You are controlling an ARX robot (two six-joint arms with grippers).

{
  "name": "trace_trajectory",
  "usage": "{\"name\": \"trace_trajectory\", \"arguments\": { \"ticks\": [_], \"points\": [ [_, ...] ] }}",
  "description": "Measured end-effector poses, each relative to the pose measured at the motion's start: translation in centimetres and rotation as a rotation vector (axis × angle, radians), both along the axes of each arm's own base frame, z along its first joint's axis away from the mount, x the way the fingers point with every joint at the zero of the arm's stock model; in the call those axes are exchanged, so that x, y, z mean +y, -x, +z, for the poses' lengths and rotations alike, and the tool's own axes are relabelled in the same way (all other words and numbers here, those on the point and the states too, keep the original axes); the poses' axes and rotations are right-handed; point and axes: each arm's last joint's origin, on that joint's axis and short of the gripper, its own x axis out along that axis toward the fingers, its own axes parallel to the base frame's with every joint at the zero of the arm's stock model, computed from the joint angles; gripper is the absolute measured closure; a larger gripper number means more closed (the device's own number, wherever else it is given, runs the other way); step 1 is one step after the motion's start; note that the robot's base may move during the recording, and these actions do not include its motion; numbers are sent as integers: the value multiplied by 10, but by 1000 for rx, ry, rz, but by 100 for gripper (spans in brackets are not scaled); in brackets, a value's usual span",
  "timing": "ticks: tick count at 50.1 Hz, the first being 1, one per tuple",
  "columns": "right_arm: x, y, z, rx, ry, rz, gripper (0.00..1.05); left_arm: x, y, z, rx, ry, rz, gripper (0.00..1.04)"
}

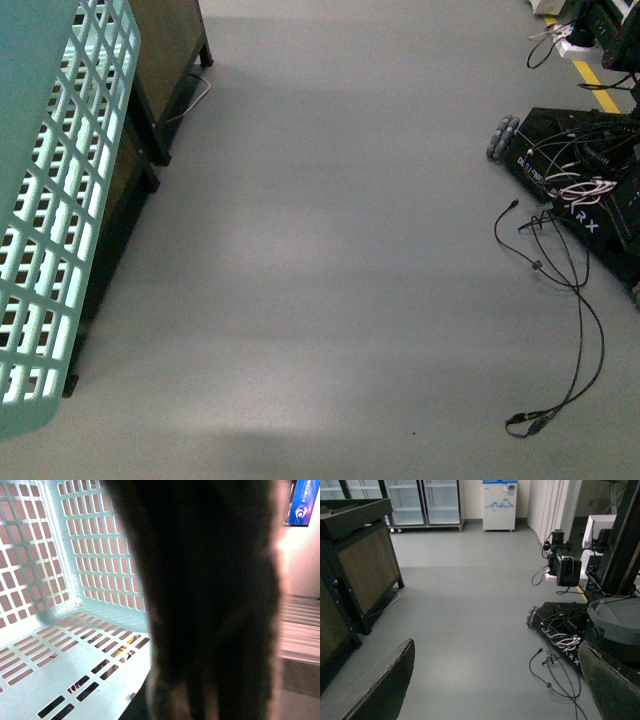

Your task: Pick lemon and mango into basket

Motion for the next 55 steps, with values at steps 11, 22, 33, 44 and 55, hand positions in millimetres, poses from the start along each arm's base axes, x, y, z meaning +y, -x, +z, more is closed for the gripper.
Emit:
{"name": "trace_trajectory", "arguments": {
  "ticks": [11, 22, 33, 44, 55],
  "points": [
    [0, 0, 0, 0, 0, 0, 9, 0, 0, 0, 0, 0, 0, 100],
    [0, 0, 0, 0, 0, 0, 9, 0, 0, 0, 0, 0, 0, 100],
    [0, 0, 0, 0, 0, 0, 9, 0, 0, 0, 0, 1, 0, 100],
    [0, 0, 0, 0, 0, 0, 9, 0, 0, 0, -1, 0, 0, 100],
    [0, 0, 0, 0, 0, 0, 9, 0, 0, 0, -1, 1, 0, 100]
  ]
}}
